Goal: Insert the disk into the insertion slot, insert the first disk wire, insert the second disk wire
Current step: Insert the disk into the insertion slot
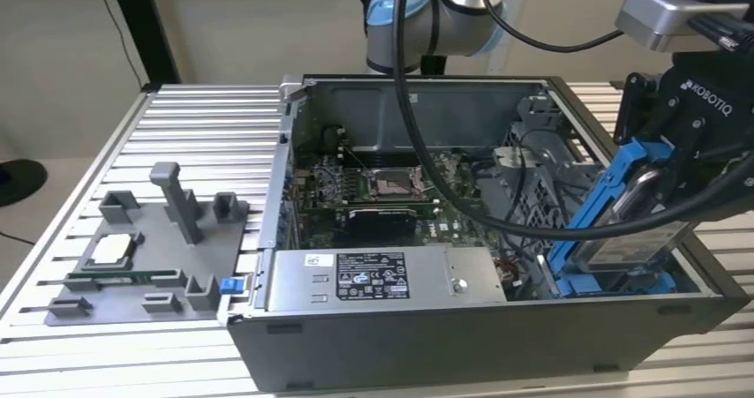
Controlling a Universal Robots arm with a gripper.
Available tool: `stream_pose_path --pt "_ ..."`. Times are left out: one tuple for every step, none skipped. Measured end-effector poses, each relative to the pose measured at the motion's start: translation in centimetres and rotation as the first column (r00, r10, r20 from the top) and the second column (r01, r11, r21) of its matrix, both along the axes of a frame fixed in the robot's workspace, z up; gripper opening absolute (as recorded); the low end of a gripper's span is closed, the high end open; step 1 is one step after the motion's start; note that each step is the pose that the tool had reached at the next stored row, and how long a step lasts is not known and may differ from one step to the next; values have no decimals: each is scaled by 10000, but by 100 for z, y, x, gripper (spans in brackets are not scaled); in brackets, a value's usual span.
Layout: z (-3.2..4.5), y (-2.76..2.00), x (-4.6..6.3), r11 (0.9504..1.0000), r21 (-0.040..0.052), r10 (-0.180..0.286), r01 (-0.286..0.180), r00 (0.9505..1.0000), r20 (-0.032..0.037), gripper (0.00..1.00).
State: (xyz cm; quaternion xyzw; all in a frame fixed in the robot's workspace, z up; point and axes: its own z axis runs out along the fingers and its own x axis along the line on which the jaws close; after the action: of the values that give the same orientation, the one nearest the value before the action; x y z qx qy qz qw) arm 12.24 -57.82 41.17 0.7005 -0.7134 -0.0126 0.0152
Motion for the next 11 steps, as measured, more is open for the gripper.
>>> stream_pose_path --pt "-6 0 0 10000 4 0 0 10000 0 0" --pt "-14 1 0 10000 9 -1 1 10000 0 0" --pt "-23 0 0 10000 11 -2 2 10000 0 0" --pt "-37 0 0 10000 13 -3 3 10000 -1 0" --pt "-50 0 0 10000 12 -6 6 10000 -3 0" --pt "-64 0 0 10000 11 -8 8 10000 -4 0" --pt "-81 1 0 10000 11 -11 11 10000 -6 0" --pt "-100 1 -1 10000 12 -13 13 10000 -8 0" --pt "-117 1 -1 10000 12 -14 14 10000 -11 0" --pt "-133 1 0 10000 12 -14 14 10000 -16 0" --pt "-150 1 0 10000 12 -14 14 10000 -22 0"
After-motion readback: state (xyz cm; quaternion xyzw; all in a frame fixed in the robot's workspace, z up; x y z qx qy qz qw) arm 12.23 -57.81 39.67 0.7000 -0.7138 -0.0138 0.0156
